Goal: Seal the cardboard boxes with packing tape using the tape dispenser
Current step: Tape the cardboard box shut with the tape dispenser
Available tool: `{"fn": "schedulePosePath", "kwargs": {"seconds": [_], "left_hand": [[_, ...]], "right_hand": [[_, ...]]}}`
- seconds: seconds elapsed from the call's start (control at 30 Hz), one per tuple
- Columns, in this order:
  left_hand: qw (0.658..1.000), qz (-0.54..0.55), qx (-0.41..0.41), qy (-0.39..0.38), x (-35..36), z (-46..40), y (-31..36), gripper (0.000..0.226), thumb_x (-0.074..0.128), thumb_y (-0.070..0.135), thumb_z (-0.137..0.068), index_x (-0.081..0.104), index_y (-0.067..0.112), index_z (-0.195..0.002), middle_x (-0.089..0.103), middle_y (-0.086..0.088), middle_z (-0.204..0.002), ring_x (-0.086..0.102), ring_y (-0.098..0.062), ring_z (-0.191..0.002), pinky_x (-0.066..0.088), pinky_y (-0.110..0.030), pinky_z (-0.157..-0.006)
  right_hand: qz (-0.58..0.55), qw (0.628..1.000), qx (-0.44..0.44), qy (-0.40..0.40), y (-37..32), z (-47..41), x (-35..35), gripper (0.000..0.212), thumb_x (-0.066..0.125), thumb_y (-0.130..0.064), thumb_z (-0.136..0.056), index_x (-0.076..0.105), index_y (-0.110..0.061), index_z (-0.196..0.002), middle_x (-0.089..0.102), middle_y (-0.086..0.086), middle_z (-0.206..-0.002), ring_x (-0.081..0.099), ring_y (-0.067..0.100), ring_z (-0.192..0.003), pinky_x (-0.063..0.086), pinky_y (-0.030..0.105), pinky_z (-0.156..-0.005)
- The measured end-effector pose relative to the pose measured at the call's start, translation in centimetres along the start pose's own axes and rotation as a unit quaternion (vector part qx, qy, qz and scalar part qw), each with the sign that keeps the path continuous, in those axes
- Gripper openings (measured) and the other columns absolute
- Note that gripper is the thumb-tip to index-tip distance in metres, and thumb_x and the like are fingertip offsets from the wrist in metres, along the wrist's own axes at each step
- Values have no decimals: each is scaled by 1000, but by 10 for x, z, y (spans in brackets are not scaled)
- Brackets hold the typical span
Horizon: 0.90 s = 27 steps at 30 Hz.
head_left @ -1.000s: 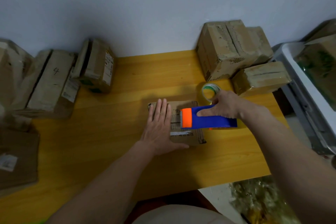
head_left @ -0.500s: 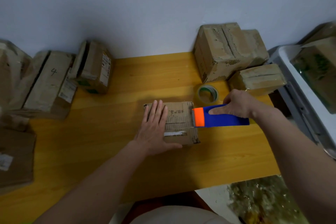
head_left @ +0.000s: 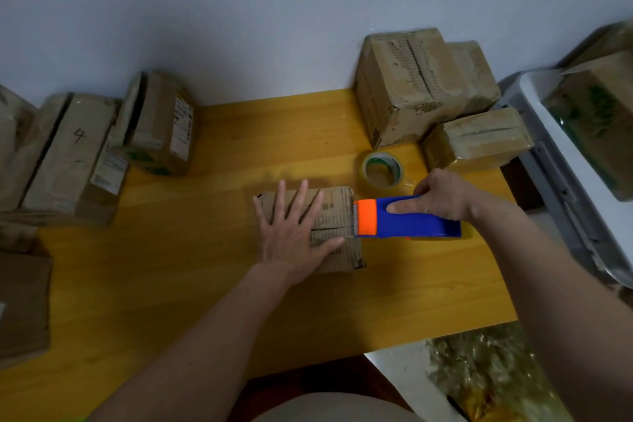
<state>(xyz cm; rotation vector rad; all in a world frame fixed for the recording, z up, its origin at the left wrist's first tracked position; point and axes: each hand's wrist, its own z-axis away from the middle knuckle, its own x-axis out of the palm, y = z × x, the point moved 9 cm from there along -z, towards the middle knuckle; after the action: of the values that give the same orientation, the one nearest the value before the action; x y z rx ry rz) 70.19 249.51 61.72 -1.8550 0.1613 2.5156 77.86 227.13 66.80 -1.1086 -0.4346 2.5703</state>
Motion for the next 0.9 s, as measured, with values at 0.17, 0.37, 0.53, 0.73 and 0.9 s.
{"fn": "schedulePosePath", "kwargs": {"seconds": [0.17,0.37,0.53,0.73,0.9], "left_hand": [[1000,1,-2,-8,1,-2,0,96,0,90,-70,-19,37,-149,-36,3,-153,-39,-30,-138,-21,-68,-105],[1000,1,-6,-4,1,-2,0,100,0,91,-68,-17,36,-150,-35,2,-153,-38,-30,-138,-21,-68,-105],[1000,6,1,9,0,0,0,102,1,93,-66,-11,37,-151,-26,4,-157,-31,-29,-142,-19,-67,-107],[998,5,50,-35,0,4,5,130,18,104,-45,-19,36,-149,-31,2,-156,-34,-30,-141,-22,-68,-105],[996,-11,74,-45,3,7,3,132,25,103,-47,-25,35,-147,-40,0,-152,-41,-30,-136,-19,-69,-105]], "right_hand": [[-62,998,-11,-31,10,0,3,53,75,-58,-59,66,-12,-84,70,3,-76,66,16,-75,45,24,-61],[-69,997,-23,-23,27,11,-15,34,76,-43,-73,67,-11,-76,68,4,-72,63,17,-70,42,24,-60],[-62,998,-12,-27,28,10,-12,41,76,-49,-69,66,-11,-80,68,4,-74,64,18,-73,44,25,-62],[1,999,-6,-37,22,5,-9,47,71,-61,-68,62,-16,-75,64,1,-73,60,16,-73,43,25,-62],[12,998,5,-65,18,7,-8,43,71,-57,-70,61,-15,-75,65,2,-75,61,18,-75,43,25,-63]]}}
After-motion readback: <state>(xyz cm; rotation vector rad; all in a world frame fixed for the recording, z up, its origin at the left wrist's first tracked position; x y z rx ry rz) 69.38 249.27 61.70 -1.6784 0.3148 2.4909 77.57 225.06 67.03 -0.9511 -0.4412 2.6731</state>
